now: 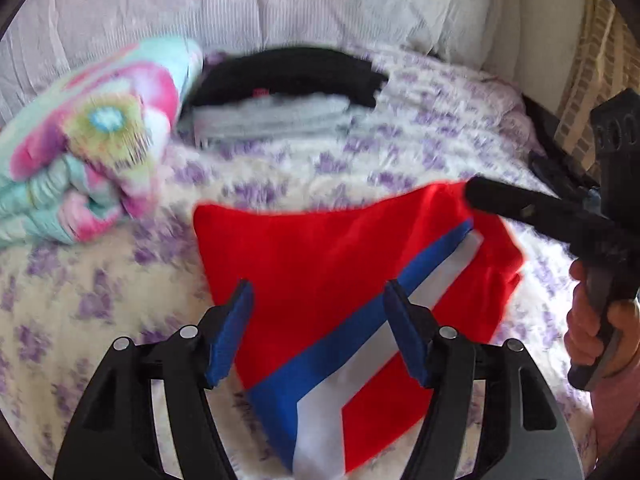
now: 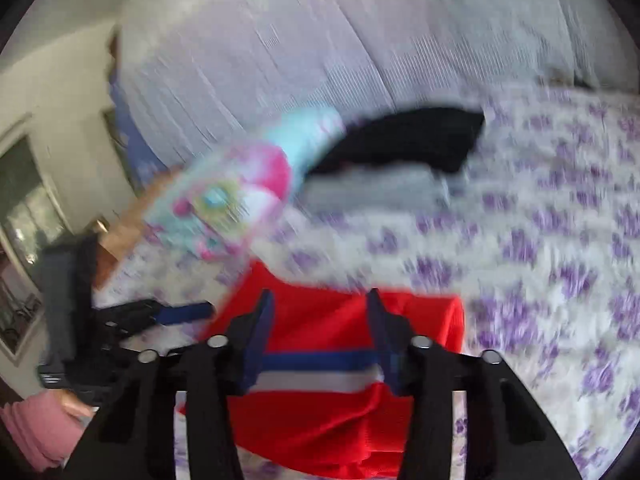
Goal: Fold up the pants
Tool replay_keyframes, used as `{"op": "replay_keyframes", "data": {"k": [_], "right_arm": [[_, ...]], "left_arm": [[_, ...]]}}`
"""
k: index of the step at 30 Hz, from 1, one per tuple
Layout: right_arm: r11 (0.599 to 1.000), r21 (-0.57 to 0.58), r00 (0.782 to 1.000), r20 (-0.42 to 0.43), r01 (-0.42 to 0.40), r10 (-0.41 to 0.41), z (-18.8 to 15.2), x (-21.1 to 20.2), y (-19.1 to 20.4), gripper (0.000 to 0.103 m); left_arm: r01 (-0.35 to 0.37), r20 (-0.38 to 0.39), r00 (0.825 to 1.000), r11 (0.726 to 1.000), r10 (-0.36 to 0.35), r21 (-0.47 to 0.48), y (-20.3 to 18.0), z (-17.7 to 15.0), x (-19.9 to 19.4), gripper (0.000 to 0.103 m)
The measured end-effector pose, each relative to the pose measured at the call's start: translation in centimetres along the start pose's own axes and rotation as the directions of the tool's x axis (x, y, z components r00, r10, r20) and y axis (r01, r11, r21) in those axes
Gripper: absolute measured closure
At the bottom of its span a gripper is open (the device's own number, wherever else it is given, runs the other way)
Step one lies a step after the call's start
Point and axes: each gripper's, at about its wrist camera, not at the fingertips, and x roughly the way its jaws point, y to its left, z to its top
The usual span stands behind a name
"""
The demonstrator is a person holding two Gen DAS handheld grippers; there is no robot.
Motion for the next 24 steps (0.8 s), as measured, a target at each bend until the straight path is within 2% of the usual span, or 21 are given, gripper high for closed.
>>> {"op": "replay_keyframes", "data": {"k": [1, 3, 5, 6, 8, 10, 12, 14, 16, 17, 18, 19, 21, 22, 23, 24], "right_arm": [[1.000, 0.026, 1.000, -0.015, 0.011, -0.011, -0.8, 1.3, -1.3, 0.078], [0.995, 0.075, 0.998, 0.023, -0.058, 0.057, -1.3, 0.5, -2.5, 0.080], [0.991, 0.108, 0.996, 0.030, -0.082, 0.080, -0.9, -0.9, -2.2, 0.077], [0.993, 0.087, 0.996, 0.040, -0.081, 0.078, -0.9, -2.0, -1.5, 0.071], [0.997, 0.010, 0.995, 0.065, -0.074, 0.073, -1.5, -4.2, 0.6, 0.070], [0.998, -0.053, 0.996, 0.075, -0.037, 0.041, -2.8, -5.8, 2.2, 0.066], [0.997, -0.073, 0.999, 0.038, 0.030, -0.028, -4.4, -5.7, 2.8, 0.062], [0.995, -0.058, 0.996, -0.022, 0.085, -0.086, -6.2, -3.9, 1.9, 0.061], [0.993, -0.063, 0.995, 0.008, 0.098, -0.098, -6.8, -4.0, 1.9, 0.061], [0.993, -0.054, 0.995, 0.005, 0.105, -0.105, -6.6, -4.7, 2.3, 0.060], [0.995, -0.045, 0.996, 0.004, 0.094, -0.094, -6.5, -5.4, 2.7, 0.053], [0.996, -0.038, 0.996, 0.022, 0.081, -0.081, -6.6, -6.4, 3.3, 0.038], [0.994, -0.048, 0.992, 0.086, 0.096, -0.092, -7.4, -8.3, 4.4, 0.027], [0.991, -0.058, 0.988, 0.108, 0.117, -0.110, -8.0, -9.1, 5.1, 0.023], [0.988, -0.060, 0.983, 0.125, 0.143, -0.134, -8.6, -9.7, 5.6, 0.021], [0.986, -0.056, 0.979, 0.138, 0.156, -0.147, -9.2, -10.3, 5.9, 0.017]], "left_arm": [[-0.007, -0.027, 1.000, 1.000, 0.007, -0.004, 0.3, -0.4, 1.2, 0.036], [0.010, -0.012, 1.000, 1.000, -0.010, -0.029, 0.7, -0.9, 1.8, 0.031], [0.001, -0.024, 1.000, 1.000, -0.001, -0.019, 0.8, -0.5, 1.0, 0.032], [-0.017, -0.005, 1.000, 1.000, 0.017, -0.016, 0.8, -0.5, 0.0, 0.033], [-0.045, 0.053, 0.998, 0.999, 0.045, 0.000, 0.8, -0.6, -2.2, 0.033], [-0.073, 0.072, 0.995, 0.997, 0.070, 0.027, 0.3, -1.1, -3.9, 0.032], [-0.087, 0.063, 0.994, 0.995, 0.085, 0.045, -0.3, -2.2, -4.5, 0.030], [-0.112, 0.002, 0.994, 0.991, 0.112, 0.066, -1.2, -3.8, -2.9, 0.029], [-0.140, -0.068, 0.987, 0.988, 0.145, 0.068, -1.5, -5.1, -0.9, 0.027], [-0.155, -0.056, 0.986, 0.987, 0.158, 0.048, -1.4, -5.3, -0.9, 0.023], [-0.179, -0.057, 0.982, 0.983, 0.181, 0.044, -1.5, -5.0, -1.5, 0.022], [-0.189, -0.063, 0.980, 0.981, 0.191, 0.042, -1.5, -4.5, -2.3, 0.023], [-0.217, -0.027, 0.976, 0.976, 0.218, 0.013, -1.7, -4.3, -4.3, 0.021], [-0.244, -0.007, 0.970, 0.970, 0.244, 0.003, -2.0, -4.4, -5.3, 0.018], [-0.278, 0.012, 0.960, 0.961, 0.278, -0.007, -2.3, -4.8, -6.4, 0.009], [-0.300, 0.026, 0.953, 0.954, 0.300, -0.015, -2.7, -5.2, -7.2, 0.007]]}}
